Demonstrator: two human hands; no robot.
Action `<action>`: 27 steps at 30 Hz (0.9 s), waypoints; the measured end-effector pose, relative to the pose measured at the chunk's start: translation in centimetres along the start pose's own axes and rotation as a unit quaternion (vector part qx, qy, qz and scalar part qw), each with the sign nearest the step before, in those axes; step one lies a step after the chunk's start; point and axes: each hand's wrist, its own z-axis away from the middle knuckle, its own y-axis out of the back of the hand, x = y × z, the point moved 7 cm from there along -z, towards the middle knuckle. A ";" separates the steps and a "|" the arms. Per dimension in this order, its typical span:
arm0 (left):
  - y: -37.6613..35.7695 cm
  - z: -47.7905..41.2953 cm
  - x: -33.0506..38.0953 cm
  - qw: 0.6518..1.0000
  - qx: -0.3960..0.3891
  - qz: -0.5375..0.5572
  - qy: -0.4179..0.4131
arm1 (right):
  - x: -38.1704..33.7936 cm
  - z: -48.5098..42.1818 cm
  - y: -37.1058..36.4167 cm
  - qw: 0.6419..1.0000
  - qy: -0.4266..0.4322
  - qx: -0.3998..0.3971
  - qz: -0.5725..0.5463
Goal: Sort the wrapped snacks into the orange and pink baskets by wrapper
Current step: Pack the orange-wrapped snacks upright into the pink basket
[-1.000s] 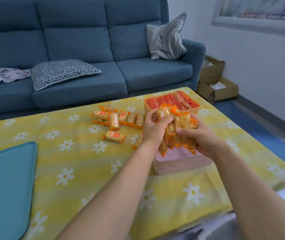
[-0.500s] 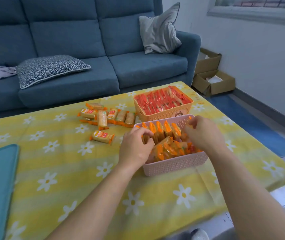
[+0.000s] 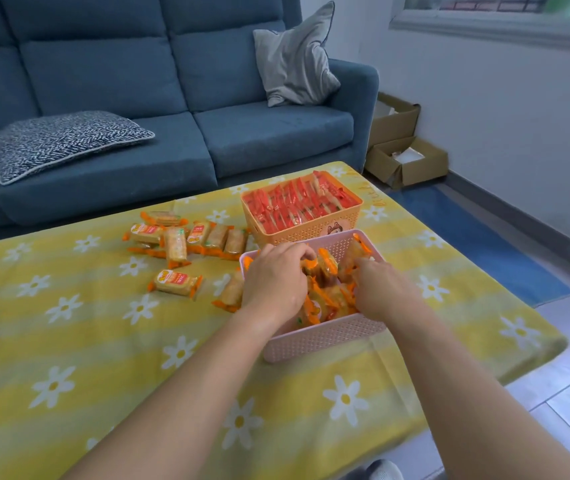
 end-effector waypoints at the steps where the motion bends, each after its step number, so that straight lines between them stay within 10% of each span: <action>1: -0.2 -0.6 0.2 1.000 -0.002 0.002 0.001 | 0.0 -0.1 -0.2 1.000 -0.004 -0.008 0.005; 13: -4.3 -5.9 3.6 0.984 -0.137 -0.076 -0.087 | -0.1 0.4 2.2 0.999 0.000 -0.038 -0.002; 21: -4.2 -5.7 0.8 0.990 -0.088 -0.082 -0.071 | 3.1 -1.0 4.9 0.934 -0.072 0.065 -0.345; 27: -4.0 -6.0 0.5 0.994 -0.070 -0.061 -0.058 | 3.2 -2.0 4.8 0.916 -0.047 0.087 -0.389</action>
